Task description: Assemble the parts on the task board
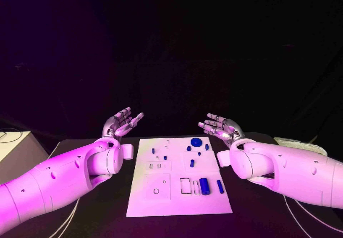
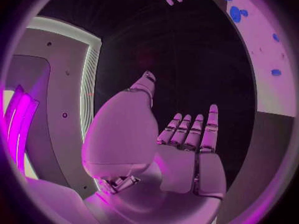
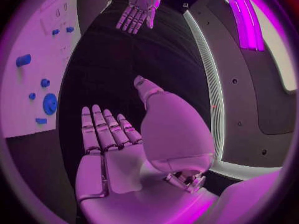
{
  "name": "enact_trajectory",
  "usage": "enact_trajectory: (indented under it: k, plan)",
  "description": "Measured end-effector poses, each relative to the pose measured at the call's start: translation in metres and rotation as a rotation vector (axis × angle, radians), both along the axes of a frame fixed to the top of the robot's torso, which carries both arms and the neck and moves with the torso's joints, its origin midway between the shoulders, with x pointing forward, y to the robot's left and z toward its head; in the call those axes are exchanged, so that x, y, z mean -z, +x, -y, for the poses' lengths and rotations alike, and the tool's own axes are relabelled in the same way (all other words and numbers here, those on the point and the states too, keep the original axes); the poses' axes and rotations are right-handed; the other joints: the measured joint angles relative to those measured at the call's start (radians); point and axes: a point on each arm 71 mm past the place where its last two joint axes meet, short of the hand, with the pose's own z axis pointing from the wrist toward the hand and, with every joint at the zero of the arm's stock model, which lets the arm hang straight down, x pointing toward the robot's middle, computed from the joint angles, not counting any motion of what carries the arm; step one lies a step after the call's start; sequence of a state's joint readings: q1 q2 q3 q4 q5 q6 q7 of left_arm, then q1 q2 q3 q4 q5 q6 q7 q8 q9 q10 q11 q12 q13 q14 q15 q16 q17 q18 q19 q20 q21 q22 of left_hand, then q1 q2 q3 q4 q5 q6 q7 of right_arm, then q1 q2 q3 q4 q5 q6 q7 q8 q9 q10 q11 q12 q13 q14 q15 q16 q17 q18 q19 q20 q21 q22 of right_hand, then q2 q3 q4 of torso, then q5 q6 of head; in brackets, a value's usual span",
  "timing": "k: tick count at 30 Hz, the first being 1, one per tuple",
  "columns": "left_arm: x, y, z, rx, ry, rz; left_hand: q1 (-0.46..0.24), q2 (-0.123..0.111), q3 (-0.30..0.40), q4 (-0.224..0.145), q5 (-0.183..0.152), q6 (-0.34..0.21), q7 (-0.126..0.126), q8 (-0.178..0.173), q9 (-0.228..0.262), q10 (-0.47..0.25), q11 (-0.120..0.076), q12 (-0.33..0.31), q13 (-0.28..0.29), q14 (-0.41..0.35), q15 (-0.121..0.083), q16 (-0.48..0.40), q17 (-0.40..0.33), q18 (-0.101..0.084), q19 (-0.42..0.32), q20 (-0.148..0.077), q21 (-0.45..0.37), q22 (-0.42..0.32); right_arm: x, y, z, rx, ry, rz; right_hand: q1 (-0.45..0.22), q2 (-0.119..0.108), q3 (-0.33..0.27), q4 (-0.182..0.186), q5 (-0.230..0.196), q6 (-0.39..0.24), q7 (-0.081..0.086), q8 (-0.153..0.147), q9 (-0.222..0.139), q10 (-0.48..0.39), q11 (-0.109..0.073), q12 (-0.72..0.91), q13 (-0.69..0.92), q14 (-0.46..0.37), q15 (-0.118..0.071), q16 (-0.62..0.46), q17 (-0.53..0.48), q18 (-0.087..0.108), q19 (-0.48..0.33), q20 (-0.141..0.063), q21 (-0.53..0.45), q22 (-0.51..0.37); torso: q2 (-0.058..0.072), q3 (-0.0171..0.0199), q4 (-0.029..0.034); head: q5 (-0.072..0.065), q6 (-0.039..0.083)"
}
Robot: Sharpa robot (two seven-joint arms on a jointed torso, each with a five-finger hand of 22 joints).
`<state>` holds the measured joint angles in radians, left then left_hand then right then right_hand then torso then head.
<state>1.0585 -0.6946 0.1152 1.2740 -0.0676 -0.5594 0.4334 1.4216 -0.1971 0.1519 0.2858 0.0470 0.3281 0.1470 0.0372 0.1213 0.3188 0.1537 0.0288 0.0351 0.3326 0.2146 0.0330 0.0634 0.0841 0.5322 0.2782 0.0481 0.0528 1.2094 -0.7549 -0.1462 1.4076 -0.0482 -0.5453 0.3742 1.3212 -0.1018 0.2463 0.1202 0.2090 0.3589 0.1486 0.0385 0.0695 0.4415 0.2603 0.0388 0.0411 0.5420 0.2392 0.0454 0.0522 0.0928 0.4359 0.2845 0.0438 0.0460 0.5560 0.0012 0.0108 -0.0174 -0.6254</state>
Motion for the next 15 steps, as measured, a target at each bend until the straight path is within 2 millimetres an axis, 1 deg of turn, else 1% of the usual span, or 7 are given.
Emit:
enact_trajectory:
  k: [2,5,8,10,12,13,15]
  plan:
    - [0.0,0.002,0.0,0.016,-0.001,0.0,0.037,0.002,0.008,0.008,0.0,0.022,0.001,0.008,0.006,0.021,0.006,0.006,0.002,0.021,0.005,0.005,0.003,0.0,0.016,0.01,0.004,0.003,-0.001,0.002,0.0,-0.024,-0.005,-0.009,0.018,-0.001,0.005,-0.005,0.0,0.014,0.001,0.004,0.002,0.016,0.001,0.0,0.002,0.017,-0.001,0.004,0.002,0.0,0.014,0.001,0.002,0.002,0.0,0.0,0.0,0.0,0.0]
    - [0.0,0.002,0.0,0.04,0.0,-0.003,0.05,0.024,0.026,0.011,0.0,0.074,0.003,0.023,0.018,0.091,0.022,0.018,0.009,0.097,0.009,0.025,0.016,0.016,0.067,0.012,0.016,0.009,-0.001,0.004,0.0,-0.056,-0.013,-0.02,0.046,-0.001,0.014,-0.014,0.0,0.051,0.003,0.011,0.008,0.056,0.001,0.005,0.005,0.059,-0.003,0.011,0.007,0.015,0.045,0.002,0.011,0.006,0.0,-0.0001,0.0,0.0,0.0]
    - [-0.002,-0.002,-0.006,0.066,-0.002,-0.002,0.048,0.046,0.048,0.008,0.0,0.152,0.009,0.047,0.038,0.19,0.043,0.026,0.015,0.229,0.01,0.057,0.038,0.037,0.175,0.011,0.04,0.02,-0.005,0.015,0.013,-0.07,-0.106,0.036,0.07,-0.002,0.028,-0.028,0.0,0.115,0.007,0.027,0.017,0.124,-0.005,0.011,0.008,0.134,-0.011,0.025,0.015,0.026,0.111,0.003,0.028,0.013,0.003,-0.0003,0.0029,-0.006,-0.016]
    - [-0.003,-0.003,-0.011,0.075,-0.001,-0.001,0.056,0.067,0.066,0.004,0.0,0.253,0.016,0.079,0.063,0.345,0.061,0.053,0.027,0.401,-0.01,0.104,0.069,0.071,0.254,0.009,0.071,0.03,-0.01,0.019,0.018,-0.085,-0.174,0.083,0.079,-0.005,0.038,-0.038,-0.004,0.165,0.011,0.039,0.025,0.184,-0.011,0.014,0.012,0.187,-0.019,0.033,0.02,0.039,0.164,0.003,0.042,0.018,0.006,-0.0007,0.0048,-0.008,-0.02]
    - [-0.004,-0.005,-0.012,0.086,-0.002,0.0,0.062,0.076,0.078,0.0,0.0,0.342,0.027,0.107,0.083,0.478,0.066,0.075,0.033,0.488,-0.024,0.134,0.086,0.087,0.312,0.006,0.098,0.038,-0.014,0.021,0.018,-0.105,-0.222,0.117,0.085,-0.003,0.047,-0.047,-0.004,0.211,0.016,0.049,0.031,0.239,-0.018,0.02,0.015,0.229,-0.027,0.042,0.025,0.039,0.208,0.003,0.055,0.022,0.009,-0.0009,0.0069,-0.011,-0.022]
    - [-0.005,-0.006,-0.011,0.095,-0.003,0.001,0.068,0.082,0.088,-0.007,0.002,0.425,0.039,0.133,0.101,0.556,0.054,0.09,0.036,0.557,-0.045,0.163,0.103,0.087,0.367,-0.006,0.125,0.047,-0.015,0.022,0.017,-0.118,-0.252,0.137,0.089,-0.006,0.055,-0.055,-0.004,0.249,0.021,0.057,0.037,0.279,-0.023,0.02,0.016,0.262,-0.034,0.048,0.029,0.054,0.241,0.002,0.065,0.025,0.012,-0.0013,0.0087,-0.013,-0.023]
    - [-0.007,-0.009,-0.01,0.117,-0.006,0.003,0.069,0.083,0.102,-0.01,0.003,0.479,0.052,0.152,0.109,0.619,0.038,0.098,0.036,0.612,-0.063,0.185,0.122,0.087,0.415,-0.023,0.148,0.054,-0.019,0.023,0.014,-0.149,-0.323,0.186,0.092,-0.009,0.068,-0.068,-0.004,0.31,0.029,0.07,0.045,0.34,-0.034,0.022,0.018,0.313,-0.046,0.06,0.034,0.055,0.292,-0.002,0.083,0.029,0.016,-0.0013,0.0114,-0.016,-0.025]
